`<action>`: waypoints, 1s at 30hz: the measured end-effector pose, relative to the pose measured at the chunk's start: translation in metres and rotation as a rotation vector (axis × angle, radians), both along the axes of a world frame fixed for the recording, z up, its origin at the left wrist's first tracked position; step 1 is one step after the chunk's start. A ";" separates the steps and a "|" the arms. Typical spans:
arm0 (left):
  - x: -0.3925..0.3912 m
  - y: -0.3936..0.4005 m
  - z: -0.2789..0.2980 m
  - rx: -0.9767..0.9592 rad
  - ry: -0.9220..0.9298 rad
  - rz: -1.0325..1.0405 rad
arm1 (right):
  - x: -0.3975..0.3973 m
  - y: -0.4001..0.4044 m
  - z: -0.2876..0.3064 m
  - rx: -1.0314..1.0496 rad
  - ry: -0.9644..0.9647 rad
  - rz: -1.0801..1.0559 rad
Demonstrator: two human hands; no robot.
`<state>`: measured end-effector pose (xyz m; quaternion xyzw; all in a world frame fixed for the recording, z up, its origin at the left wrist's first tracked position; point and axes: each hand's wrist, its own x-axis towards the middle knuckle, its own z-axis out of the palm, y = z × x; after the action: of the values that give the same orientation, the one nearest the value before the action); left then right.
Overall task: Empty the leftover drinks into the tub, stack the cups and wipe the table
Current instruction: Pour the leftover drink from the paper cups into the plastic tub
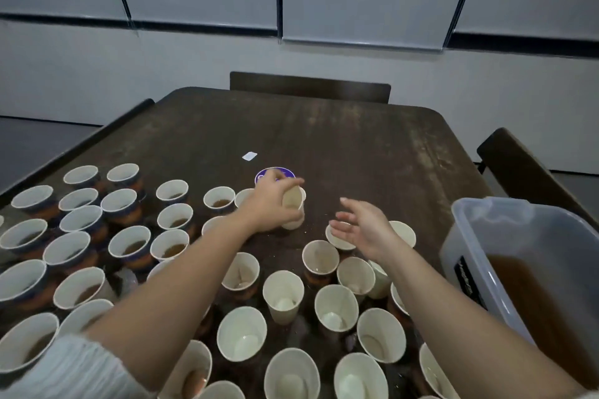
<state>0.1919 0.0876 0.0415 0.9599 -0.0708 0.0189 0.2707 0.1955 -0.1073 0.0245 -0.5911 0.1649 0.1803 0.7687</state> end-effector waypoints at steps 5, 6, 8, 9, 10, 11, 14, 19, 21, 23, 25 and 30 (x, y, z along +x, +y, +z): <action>0.015 0.018 -0.050 0.173 0.191 -0.038 | 0.040 0.038 -0.024 -0.278 -0.054 0.062; 0.019 0.023 -0.059 0.216 0.227 -0.058 | 0.050 0.048 -0.031 -0.334 -0.062 0.074; 0.024 0.026 -0.071 0.297 0.257 -0.103 | 0.067 0.062 -0.041 -0.445 -0.077 0.093; 0.026 0.027 -0.076 0.325 0.256 -0.123 | 0.075 0.069 -0.047 -0.498 -0.078 0.107; 0.030 0.031 -0.080 0.343 0.255 -0.143 | 0.083 0.077 -0.055 -0.542 -0.061 0.120; 0.030 0.032 -0.082 0.353 0.252 -0.163 | 0.087 0.082 -0.059 -0.581 -0.037 0.137; 0.036 0.041 -0.089 0.367 0.274 -0.234 | 0.099 0.099 -0.074 -0.628 0.044 0.159; 0.042 0.050 -0.090 0.320 0.222 -0.295 | 0.115 0.116 -0.090 -0.612 0.092 0.090; 0.043 0.053 -0.087 0.265 0.231 -0.301 | 0.119 0.118 -0.093 -0.599 0.091 0.043; 0.044 0.056 -0.086 0.202 0.232 -0.306 | 0.119 0.118 -0.091 -0.596 0.076 0.013; 0.045 0.059 -0.086 0.110 0.219 -0.290 | 0.118 0.117 -0.090 -0.600 0.071 0.013; 0.045 0.061 -0.078 -0.177 0.183 -0.107 | 0.111 0.104 -0.084 -0.543 0.040 0.072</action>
<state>0.2373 0.1487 -0.0360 0.9248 -0.0949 -0.0768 0.3602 0.3063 -0.0035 -0.0597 -0.7774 0.2015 0.1684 0.5716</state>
